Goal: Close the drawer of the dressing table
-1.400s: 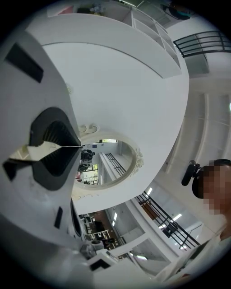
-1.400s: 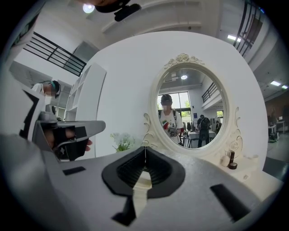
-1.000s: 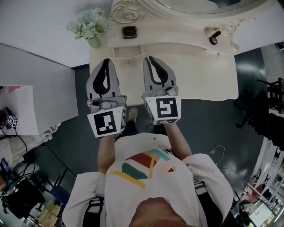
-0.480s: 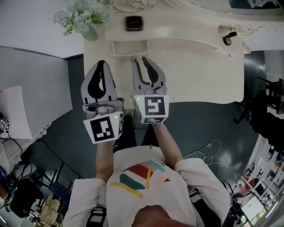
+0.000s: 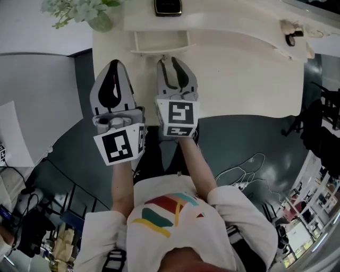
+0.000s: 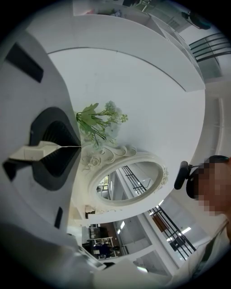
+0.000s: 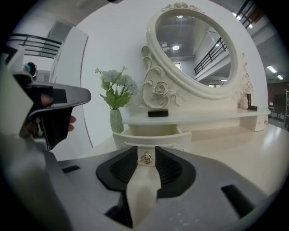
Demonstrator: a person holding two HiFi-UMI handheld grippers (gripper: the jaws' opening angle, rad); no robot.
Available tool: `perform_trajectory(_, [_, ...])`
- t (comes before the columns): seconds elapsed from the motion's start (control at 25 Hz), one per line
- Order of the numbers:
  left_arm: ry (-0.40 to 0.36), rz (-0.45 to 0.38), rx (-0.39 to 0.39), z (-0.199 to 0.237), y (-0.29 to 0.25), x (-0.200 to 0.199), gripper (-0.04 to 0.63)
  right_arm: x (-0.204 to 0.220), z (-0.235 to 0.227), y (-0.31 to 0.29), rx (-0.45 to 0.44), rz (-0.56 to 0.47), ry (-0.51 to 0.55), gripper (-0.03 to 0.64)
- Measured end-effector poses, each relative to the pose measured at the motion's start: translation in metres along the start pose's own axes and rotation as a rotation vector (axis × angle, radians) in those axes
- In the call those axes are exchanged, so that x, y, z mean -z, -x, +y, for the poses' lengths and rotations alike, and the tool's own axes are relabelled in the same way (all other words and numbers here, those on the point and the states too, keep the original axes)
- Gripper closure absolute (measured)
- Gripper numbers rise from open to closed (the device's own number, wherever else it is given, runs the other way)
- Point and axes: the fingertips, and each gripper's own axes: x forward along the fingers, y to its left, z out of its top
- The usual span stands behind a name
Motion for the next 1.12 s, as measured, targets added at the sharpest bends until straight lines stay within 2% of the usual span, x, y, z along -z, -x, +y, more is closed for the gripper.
perform_trajectory(0.24, [0.017, 0.024, -0.013, 0.012, 0.001, 0.02, 0.588, 0.02, 0.0, -0.009, 0.019, 0.05, -0.005, 0.52])
perform_trajectory(0.52, [0.022, 0.036, -0.027, 0.023, 0.003, 0.028, 0.588, 0.022, -0.001, -0.013, 0.058, 0.045, 0.007, 0.52])
perform_trajectory(1.12, [0.033, 0.047, -0.011, 0.016, 0.002, 0.038, 0.588, 0.019, 0.0, -0.014, 0.092, 0.021, 0.033, 0.532])
